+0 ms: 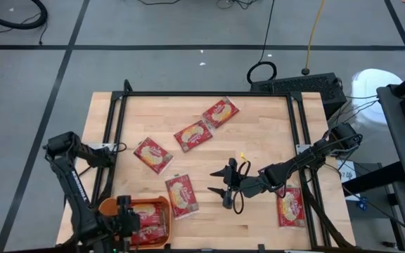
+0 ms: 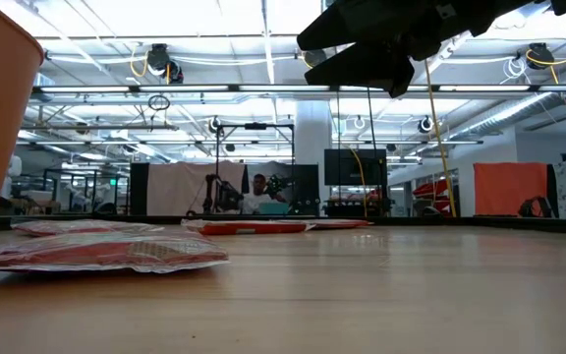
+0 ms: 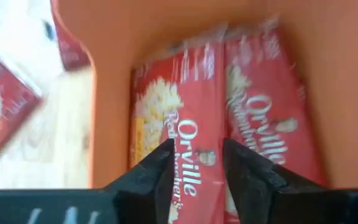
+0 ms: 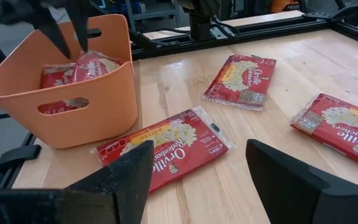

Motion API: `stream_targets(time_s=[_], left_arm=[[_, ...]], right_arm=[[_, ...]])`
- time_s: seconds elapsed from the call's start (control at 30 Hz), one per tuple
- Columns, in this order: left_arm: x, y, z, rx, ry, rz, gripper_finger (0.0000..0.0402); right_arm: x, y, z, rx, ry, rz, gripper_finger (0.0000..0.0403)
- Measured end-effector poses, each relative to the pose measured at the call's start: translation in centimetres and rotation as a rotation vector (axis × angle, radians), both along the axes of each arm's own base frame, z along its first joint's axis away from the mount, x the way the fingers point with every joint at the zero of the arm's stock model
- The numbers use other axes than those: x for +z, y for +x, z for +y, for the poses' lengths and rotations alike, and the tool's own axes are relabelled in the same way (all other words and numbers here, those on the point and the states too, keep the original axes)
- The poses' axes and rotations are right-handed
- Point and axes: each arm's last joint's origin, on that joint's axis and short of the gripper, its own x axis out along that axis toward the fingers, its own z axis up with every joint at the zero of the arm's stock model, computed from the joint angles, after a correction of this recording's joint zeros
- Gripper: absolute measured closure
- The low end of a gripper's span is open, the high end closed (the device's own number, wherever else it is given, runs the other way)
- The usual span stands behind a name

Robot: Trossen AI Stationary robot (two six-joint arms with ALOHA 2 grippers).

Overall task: Sort popcorn bags into baskets
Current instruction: Put the popcorn bag into the orange bin

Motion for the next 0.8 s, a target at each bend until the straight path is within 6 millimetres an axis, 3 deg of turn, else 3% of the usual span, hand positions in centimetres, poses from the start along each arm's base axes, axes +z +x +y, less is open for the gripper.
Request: stream_targets(time_s=[0.1, 0.23, 0.8], left_arm=[[-1.9, -0.1, 0.1, -0.023, -0.056, 0.088, 0.0292], [-2.9, -0.2, -0.2, -0.041, -0.122, 0.116, 0.0307], [-2.5, -0.1, -0.8, -0.066, -0.196, 0.095, 0.0309]], right_arm=[[0.0, 0.0, 0.0, 0.000, 0.000, 0.000, 0.0154], [0.0, 0.0, 0.0, 0.003, 0.001, 0.002, 0.0154], [-0.1, 0.0, 0.0, 0.004, -0.007, 0.009, 0.0154]])
